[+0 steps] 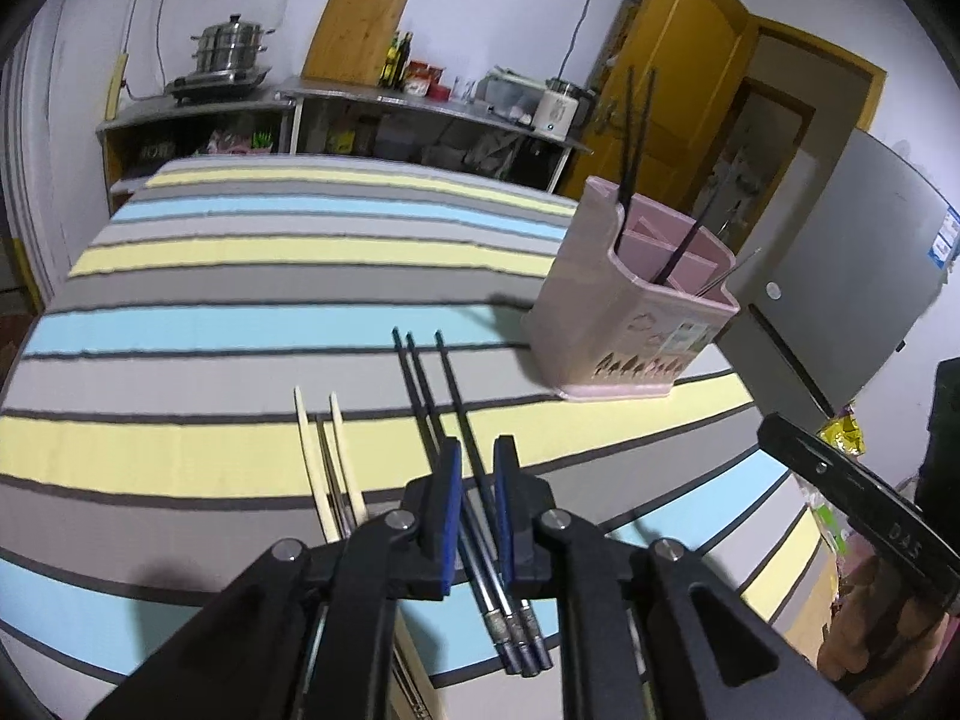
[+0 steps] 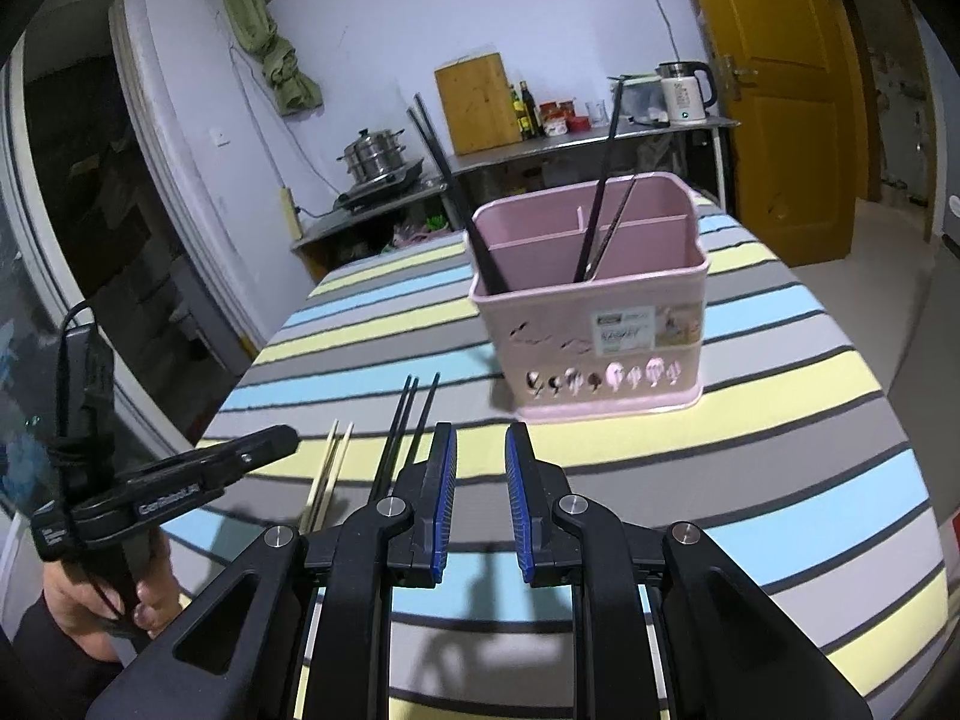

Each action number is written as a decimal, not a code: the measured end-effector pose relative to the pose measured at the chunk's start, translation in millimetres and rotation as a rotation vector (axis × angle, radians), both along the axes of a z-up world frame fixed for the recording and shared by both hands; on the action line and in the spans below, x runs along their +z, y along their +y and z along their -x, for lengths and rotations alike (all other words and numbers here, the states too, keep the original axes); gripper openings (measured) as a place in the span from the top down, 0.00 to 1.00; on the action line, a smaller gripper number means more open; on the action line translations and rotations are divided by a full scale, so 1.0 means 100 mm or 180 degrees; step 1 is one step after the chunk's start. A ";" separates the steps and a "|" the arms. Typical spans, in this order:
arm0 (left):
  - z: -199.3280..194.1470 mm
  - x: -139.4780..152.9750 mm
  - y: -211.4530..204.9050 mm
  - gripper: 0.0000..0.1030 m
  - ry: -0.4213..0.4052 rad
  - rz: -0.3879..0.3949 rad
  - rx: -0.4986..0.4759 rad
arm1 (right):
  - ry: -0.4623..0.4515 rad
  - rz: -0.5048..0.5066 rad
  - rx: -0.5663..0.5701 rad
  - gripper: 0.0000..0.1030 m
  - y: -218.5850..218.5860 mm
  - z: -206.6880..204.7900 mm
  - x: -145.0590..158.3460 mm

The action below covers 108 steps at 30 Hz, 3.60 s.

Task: Organize utensils
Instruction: 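Position both open grippers around the remaining black chopsticks, then close the left gripper on black chopsticks while the right gripper closes on others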

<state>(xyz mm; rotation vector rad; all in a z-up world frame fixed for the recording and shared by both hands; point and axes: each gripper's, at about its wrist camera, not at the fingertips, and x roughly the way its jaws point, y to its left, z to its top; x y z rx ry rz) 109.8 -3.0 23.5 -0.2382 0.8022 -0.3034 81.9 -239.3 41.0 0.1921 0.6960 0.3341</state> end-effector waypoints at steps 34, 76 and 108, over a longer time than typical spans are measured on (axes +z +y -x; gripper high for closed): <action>-0.76 -0.60 -0.22 0.84 0.0368 -0.0511 0.0241 | 0.0375 0.0037 0.0165 0.83 0.23 -0.32 -0.45; -0.75 -0.61 0.19 0.92 0.0473 -0.0253 0.0248 | 0.0673 0.0691 0.0488 0.90 1.24 -1.29 -0.91; -0.03 0.64 -0.07 0.94 -0.0311 -0.0097 -0.0104 | -0.0128 0.0140 0.0178 0.94 0.31 -0.28 0.34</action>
